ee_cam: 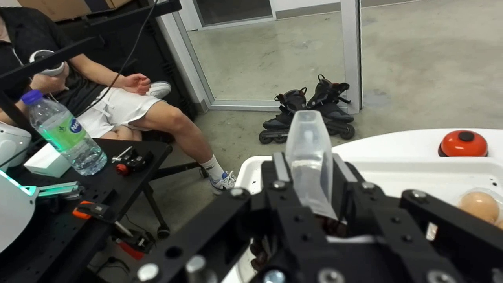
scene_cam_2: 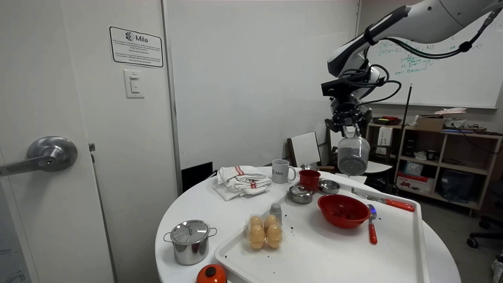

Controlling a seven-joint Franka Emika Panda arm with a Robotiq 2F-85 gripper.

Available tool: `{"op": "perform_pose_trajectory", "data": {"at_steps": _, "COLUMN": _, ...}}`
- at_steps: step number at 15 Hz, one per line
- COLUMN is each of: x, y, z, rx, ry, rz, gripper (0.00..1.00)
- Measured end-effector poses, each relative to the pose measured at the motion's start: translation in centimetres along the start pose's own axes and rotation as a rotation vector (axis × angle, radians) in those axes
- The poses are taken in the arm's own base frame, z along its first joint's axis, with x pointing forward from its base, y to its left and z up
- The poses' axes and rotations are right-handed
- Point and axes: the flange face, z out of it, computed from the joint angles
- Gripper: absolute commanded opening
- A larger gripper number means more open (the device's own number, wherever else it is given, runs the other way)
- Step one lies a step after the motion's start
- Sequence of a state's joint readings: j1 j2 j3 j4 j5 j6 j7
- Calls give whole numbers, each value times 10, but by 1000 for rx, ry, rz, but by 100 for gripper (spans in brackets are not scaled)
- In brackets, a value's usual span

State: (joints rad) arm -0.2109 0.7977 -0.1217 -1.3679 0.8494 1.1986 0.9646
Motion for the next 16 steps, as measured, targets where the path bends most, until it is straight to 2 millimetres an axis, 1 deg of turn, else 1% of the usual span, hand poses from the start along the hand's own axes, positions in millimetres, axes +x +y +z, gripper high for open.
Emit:
{"op": "perform_pose_trajectory", "data": {"at_steps": 3, "x": -2, "y": -11, "z": 8, "rx": 13, "ry": 51, "rz": 8, "gripper": 13}}
{"op": "perform_pose_trajectory", "data": {"at_steps": 10, "x": -13, "y": -36, "z": 44, "rx": -23, "ry": 189, "rz": 48, "gripper": 13}}
{"op": "perform_pose_trajectory", "data": {"at_steps": 14, "x": -12, "y": -54, "z": 64, "rx": -3, "ry": 324, "rz": 78, "gripper": 13}}
{"op": "perform_pose_trajectory", "data": {"at_steps": 16, "x": -9, "y": -65, "z": 75, "rx": 34, "ry": 412, "rz": 78, "gripper": 13}}
